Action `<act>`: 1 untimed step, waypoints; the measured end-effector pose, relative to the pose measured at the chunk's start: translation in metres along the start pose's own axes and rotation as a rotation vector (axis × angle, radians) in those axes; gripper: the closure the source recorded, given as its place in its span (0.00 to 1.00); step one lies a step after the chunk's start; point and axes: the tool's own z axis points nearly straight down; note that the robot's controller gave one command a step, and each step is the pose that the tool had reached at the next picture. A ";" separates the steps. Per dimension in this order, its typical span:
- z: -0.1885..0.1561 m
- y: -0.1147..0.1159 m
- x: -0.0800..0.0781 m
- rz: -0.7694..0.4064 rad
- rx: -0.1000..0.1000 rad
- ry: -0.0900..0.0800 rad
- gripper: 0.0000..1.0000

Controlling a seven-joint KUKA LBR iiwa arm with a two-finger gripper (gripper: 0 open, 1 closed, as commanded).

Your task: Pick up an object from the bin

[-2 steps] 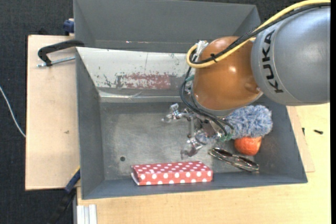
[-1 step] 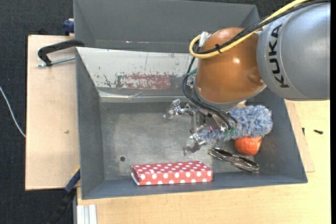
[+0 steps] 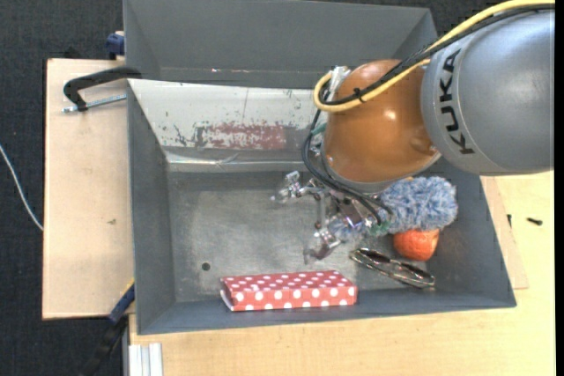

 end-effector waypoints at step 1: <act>0.076 -0.016 0.012 0.009 0.006 -0.027 0.00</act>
Offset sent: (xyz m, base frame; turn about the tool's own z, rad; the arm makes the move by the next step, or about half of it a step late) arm -0.0015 -0.0341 -0.0455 -0.4915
